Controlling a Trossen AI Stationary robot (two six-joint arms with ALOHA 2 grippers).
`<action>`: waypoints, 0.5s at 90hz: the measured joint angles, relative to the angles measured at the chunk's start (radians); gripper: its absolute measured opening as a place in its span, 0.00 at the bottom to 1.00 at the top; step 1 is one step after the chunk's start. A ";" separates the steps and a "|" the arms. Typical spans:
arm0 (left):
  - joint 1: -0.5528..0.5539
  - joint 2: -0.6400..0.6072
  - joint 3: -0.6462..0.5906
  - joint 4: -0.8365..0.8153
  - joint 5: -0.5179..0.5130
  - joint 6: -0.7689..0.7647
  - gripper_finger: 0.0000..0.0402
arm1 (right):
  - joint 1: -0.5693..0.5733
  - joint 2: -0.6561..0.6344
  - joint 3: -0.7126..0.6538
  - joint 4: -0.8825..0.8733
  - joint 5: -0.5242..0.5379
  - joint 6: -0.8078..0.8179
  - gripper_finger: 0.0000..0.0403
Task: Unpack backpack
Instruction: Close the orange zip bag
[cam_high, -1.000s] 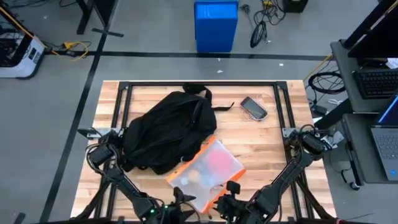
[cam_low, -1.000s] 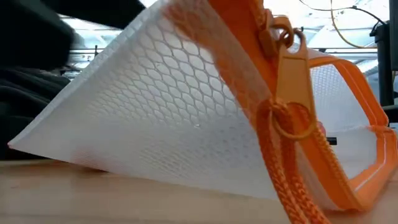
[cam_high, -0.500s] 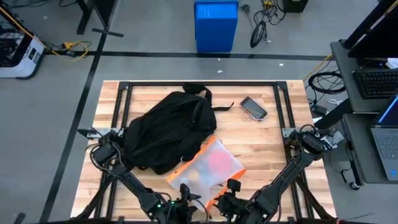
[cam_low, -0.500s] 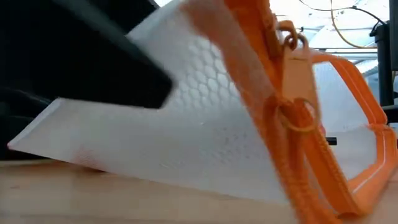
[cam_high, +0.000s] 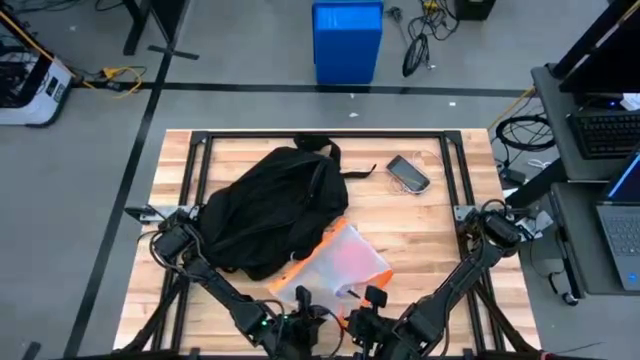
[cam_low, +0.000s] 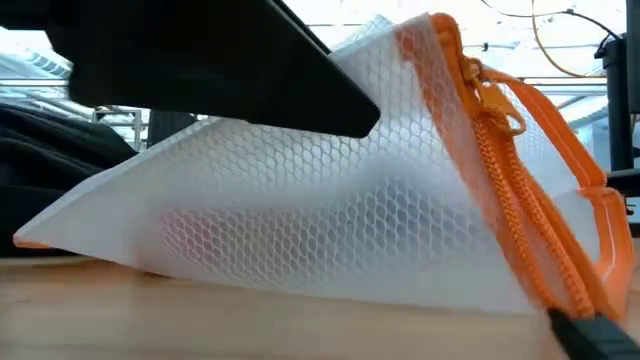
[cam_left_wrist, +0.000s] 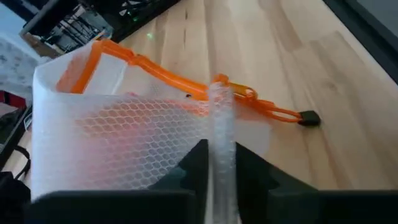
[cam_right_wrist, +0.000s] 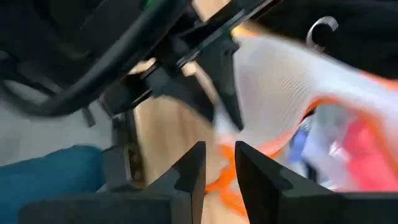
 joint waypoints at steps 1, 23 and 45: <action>0.001 0.000 0.000 -0.001 -0.001 0.000 0.06 | 0.002 0.000 0.000 -0.001 -0.007 0.005 0.18; 0.006 0.000 0.000 -0.007 -0.037 0.011 0.00 | 0.059 0.000 0.000 -0.037 -0.061 0.096 0.18; 0.006 0.000 0.000 -0.006 -0.073 0.018 0.00 | 0.059 0.034 -0.033 -0.051 0.064 0.132 0.32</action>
